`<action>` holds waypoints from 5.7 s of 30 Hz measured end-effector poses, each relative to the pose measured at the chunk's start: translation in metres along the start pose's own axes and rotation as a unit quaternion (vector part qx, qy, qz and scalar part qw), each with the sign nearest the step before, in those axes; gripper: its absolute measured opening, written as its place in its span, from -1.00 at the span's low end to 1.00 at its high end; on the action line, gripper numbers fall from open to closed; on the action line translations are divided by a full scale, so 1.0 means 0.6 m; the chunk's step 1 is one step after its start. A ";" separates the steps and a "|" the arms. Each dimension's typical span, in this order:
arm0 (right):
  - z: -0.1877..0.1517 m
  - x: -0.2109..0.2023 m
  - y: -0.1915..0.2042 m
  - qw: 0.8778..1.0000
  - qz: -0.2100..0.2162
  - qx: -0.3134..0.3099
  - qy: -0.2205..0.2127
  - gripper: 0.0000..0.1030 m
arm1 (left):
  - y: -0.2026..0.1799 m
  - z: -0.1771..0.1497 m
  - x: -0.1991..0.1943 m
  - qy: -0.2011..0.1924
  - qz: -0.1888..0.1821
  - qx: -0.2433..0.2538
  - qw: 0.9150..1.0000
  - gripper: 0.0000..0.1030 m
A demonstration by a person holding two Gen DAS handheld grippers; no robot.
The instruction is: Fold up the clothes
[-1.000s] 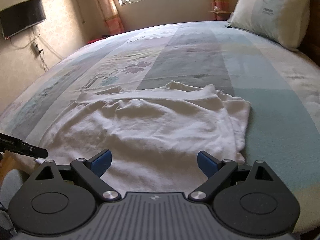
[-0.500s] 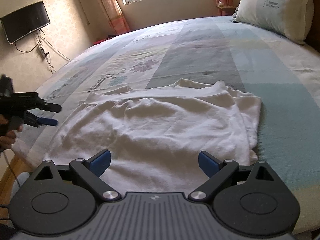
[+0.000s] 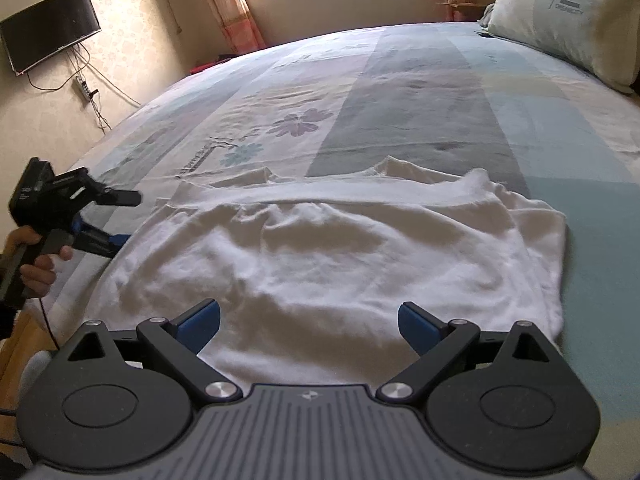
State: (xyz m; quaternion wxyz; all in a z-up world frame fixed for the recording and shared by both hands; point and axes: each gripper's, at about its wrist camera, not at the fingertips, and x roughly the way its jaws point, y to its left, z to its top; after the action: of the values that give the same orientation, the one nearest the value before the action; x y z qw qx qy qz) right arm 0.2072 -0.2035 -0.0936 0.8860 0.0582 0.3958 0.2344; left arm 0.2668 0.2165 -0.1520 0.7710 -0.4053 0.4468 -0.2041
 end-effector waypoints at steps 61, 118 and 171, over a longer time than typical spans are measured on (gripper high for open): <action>0.097 0.202 0.051 0.991 0.044 0.118 -0.038 1.00 | -0.043 -0.032 0.036 0.023 0.084 0.109 0.990 -0.60; 0.000 -0.023 0.063 0.990 -0.060 0.124 0.015 1.00 | -0.155 -0.050 0.075 0.017 0.266 0.139 0.954 -0.70; -0.091 -0.208 -0.136 0.981 -0.104 0.141 -0.084 1.00 | -0.473 -0.128 0.427 0.133 0.220 0.137 0.957 -0.70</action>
State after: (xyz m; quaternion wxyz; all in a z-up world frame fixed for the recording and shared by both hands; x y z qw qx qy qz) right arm 0.1254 -0.3376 -0.0701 0.9184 0.1604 0.3532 0.0776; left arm 0.3474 -0.1581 -0.0779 0.7787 -0.1566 0.5909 -0.1409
